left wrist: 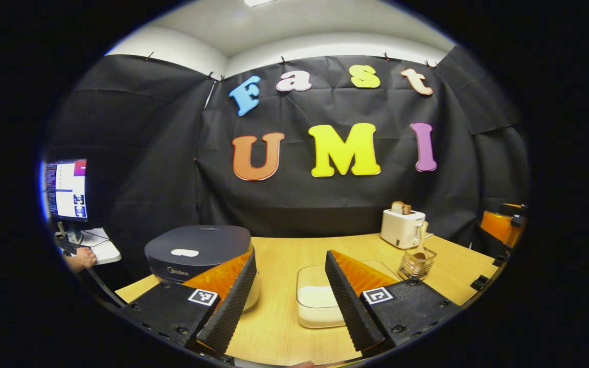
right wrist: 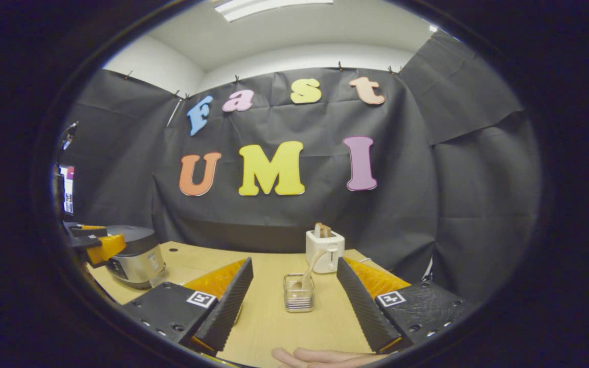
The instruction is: Close the left gripper, press the button to open the rice cooker; take a wooden spoon from the chopstick holder with the right hand, scoop a spoonful of rice and pour it into the rice cooker, then put the wooden spoon back into the chopstick holder.
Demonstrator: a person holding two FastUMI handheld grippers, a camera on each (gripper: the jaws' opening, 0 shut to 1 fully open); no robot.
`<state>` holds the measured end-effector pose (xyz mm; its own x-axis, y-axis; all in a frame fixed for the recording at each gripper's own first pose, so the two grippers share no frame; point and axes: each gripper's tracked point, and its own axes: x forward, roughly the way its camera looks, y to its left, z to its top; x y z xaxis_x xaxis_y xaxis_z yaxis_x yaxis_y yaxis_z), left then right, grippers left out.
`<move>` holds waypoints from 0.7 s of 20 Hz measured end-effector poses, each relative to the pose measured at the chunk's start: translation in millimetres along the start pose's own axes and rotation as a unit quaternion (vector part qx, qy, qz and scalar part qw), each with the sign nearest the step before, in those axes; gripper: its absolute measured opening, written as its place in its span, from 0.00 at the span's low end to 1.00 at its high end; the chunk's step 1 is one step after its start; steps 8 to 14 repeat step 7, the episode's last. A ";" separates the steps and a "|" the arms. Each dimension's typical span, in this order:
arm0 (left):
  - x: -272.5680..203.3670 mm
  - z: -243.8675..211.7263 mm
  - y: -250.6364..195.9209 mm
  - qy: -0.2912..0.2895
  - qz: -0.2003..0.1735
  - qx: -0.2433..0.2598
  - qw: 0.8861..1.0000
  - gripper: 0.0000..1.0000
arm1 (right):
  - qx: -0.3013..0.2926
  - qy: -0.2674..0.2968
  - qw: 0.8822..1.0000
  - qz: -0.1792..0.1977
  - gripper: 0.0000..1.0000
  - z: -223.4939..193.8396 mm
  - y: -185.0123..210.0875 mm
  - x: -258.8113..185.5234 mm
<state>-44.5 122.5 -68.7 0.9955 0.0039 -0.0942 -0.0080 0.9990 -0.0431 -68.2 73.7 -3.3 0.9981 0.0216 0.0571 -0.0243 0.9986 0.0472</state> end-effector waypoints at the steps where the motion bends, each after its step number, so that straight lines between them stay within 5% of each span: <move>1: -5.3 4.8 -2.7 -0.007 -0.001 0.003 1.000 0.87 | 0.006 0.005 1.000 0.001 0.96 -4.8 -0.5 1.5; 14: -22.5 18.5 -8.2 -0.029 0.000 0.012 1.000 0.87 | 0.039 0.022 0.999 -0.002 0.96 -16.7 -4.5 11.7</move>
